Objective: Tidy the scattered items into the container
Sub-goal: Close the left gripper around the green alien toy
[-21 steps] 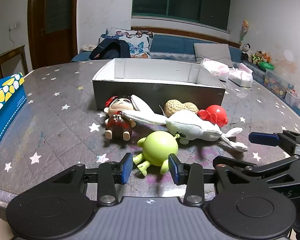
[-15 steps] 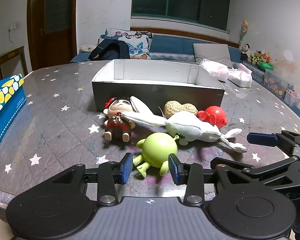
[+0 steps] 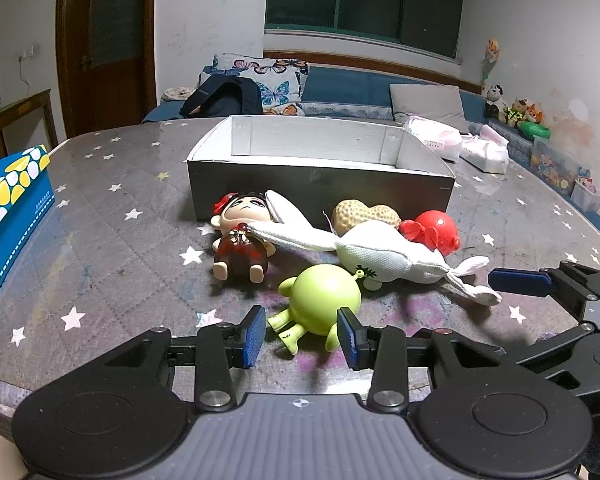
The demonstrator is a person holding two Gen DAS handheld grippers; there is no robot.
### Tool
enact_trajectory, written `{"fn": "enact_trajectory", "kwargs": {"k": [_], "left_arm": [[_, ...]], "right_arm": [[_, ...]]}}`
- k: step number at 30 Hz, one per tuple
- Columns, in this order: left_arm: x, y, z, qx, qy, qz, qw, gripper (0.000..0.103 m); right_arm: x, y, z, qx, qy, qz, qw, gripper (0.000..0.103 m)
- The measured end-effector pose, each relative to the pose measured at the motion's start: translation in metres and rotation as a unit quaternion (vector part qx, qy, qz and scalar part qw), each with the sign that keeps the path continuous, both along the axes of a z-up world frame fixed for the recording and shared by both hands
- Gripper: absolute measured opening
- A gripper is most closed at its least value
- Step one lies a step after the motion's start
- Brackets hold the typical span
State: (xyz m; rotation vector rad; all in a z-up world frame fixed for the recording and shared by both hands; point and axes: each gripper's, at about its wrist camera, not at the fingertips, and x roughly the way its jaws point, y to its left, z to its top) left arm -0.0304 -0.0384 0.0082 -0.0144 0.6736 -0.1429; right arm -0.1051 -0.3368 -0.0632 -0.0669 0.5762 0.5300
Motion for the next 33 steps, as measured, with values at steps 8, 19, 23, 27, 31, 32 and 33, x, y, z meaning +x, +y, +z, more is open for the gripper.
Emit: {"fn": "enact_trajectory", "kwargs": {"k": [8,19,23,27,31,32,33], "left_arm": [[0.000,0.005,0.001,-0.006,-0.002,0.003,1.0000,0.042],[0.004,0.014,0.002,-0.019,0.000,0.002,0.9998,0.042],[0.007,0.015,0.001,-0.026,0.005,-0.004,0.9996,0.042],[0.011,0.015,0.000,-0.030,0.009,-0.012,0.9994,0.042],[0.017,0.018,0.000,-0.038,0.015,-0.016,0.9990,0.042],[0.018,0.019,0.000,-0.041,0.016,-0.018,0.9989,0.042],[0.019,0.021,0.001,-0.044,0.017,-0.019,0.9987,0.042]], "right_arm": [[-0.001,0.007,-0.001,-0.005,0.001,0.017,1.000,0.103],[0.001,0.022,-0.004,-0.018,0.005,0.049,0.999,0.103],[0.003,0.029,-0.006,-0.026,0.007,0.063,0.998,0.102],[0.006,0.037,-0.008,-0.033,0.010,0.079,0.996,0.097],[0.011,0.046,-0.009,-0.041,0.011,0.095,0.995,0.097],[0.012,0.047,-0.009,-0.041,0.011,0.098,0.994,0.096],[0.013,0.049,-0.009,-0.041,0.011,0.102,0.994,0.095]]}}
